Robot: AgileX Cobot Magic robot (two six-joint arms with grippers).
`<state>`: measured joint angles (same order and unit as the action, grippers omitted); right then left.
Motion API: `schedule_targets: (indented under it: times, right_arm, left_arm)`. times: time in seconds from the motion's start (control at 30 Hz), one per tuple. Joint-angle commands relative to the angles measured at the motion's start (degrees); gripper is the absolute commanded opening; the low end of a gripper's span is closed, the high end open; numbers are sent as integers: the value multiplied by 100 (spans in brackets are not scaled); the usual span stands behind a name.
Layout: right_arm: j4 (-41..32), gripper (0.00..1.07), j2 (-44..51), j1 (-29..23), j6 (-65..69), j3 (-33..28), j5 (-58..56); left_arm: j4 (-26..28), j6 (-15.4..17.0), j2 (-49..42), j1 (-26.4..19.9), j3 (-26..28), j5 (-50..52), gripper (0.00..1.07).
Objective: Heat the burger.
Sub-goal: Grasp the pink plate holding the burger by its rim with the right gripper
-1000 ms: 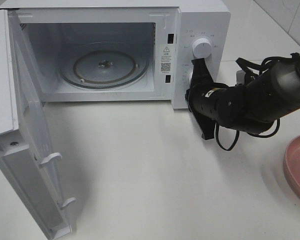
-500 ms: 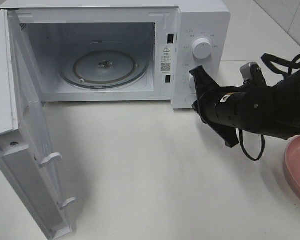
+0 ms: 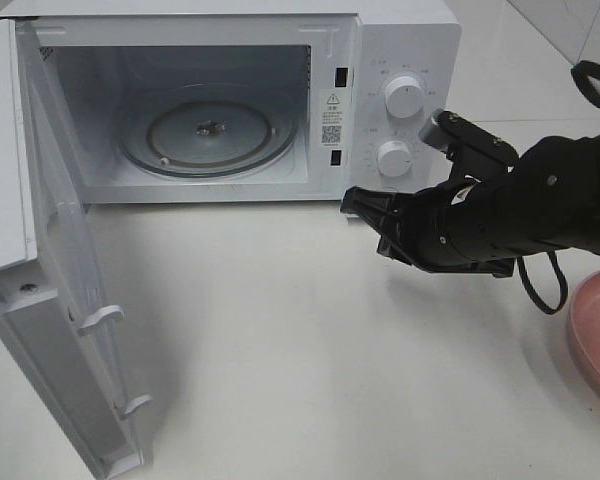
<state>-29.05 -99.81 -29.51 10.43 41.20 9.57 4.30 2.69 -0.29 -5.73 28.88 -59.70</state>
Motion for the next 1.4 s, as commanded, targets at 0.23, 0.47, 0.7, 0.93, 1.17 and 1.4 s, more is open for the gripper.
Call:
schedule_targets:
  times: [0.23, 0.47, 0.7, 0.93, 1.17, 1.4]
  right_arm:
    - [361, 4, 556, 29, -1988, 6, -1662]
    - [1083, 4, 859, 29, -1919, 6, -2607]
    - [1914, 6, 1375, 29, -1409, 6, -3759]
    - [2762, 8, 1690, 201, -350, 6, -4406]
    - [3243, 12, 1960, 819, -63, 6, -4893]
    - [3633, 18, 1982, 1450, 40, 6, -5082]
  left_arm:
    - [17, 0, -120, -17, -11, 57, 98]
    - [17, 0, -120, -17, -11, 57, 98]
    - [17, 0, -120, -17, -11, 57, 98]
    - [17, 0, -120, -17, -11, 57, 98]
    - [17, 0, -120, -17, -11, 57, 98]
    - [17, 0, -120, -17, -11, 57, 98]
